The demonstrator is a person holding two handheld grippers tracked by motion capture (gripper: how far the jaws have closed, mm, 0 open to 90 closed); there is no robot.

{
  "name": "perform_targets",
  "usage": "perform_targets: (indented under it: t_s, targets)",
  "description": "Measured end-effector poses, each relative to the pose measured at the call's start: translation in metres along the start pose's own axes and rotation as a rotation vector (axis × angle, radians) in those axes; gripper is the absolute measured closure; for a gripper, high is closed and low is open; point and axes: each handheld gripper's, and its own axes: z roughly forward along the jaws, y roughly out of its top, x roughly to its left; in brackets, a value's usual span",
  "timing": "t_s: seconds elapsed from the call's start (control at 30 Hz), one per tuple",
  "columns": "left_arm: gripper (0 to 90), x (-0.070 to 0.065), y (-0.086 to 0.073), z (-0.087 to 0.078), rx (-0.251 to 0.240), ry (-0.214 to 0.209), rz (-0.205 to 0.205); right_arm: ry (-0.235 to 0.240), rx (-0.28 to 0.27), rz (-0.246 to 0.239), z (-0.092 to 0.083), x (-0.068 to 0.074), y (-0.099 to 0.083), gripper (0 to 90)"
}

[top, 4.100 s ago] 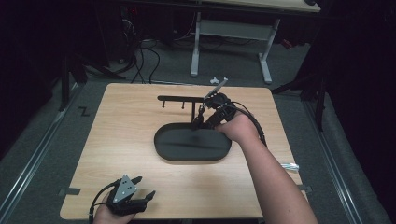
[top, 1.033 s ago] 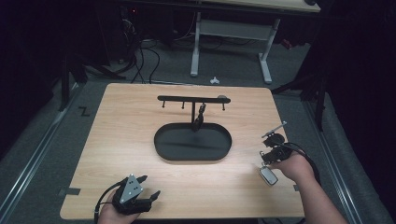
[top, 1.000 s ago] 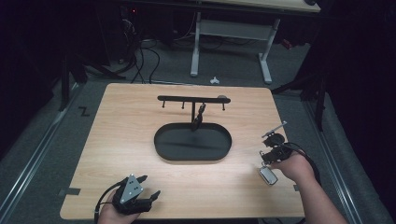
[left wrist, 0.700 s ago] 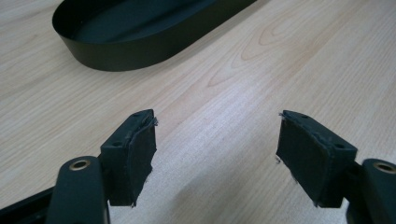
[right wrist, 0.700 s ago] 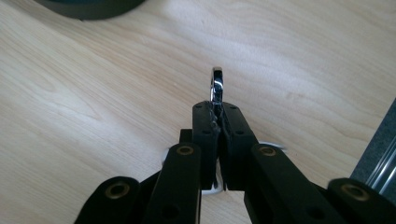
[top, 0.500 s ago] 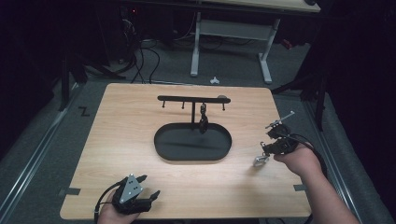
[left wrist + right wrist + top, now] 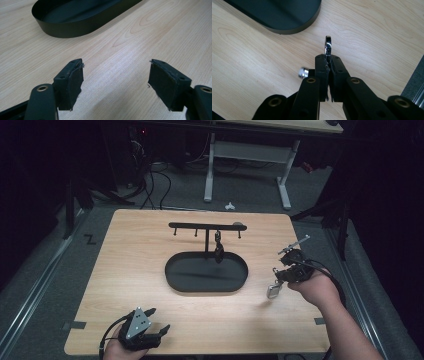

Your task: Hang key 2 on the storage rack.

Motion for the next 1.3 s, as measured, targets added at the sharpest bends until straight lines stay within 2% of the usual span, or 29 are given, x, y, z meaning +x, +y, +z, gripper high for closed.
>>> perform_targets:
  t_s: [0.4, 0.57, 0.93, 1.3]
  targets:
    - [28.4, 0.001, -0.003, -0.005, -0.001, 0.008, -0.005, -0.001, -0.016, -0.031, -0.004, 0.010, 0.018, 86.2]
    - [28.4, 0.003, -0.006, -0.010, 0.000, 0.024, -0.010, 0.001, -0.024, -0.043, -0.002, 0.013, 0.027, 86.2]
    - [28.4, 0.018, -0.014, -0.022, -0.013, 0.116, -0.062, 0.013, -0.046, -0.058, -0.004, 0.019, 0.045, 86.2]
    - [27.7, 0.030, -0.018, -0.027, -0.025, 0.153, -0.098, 0.019, -0.060, -0.083, -0.006, 0.027, 0.063, 86.3]
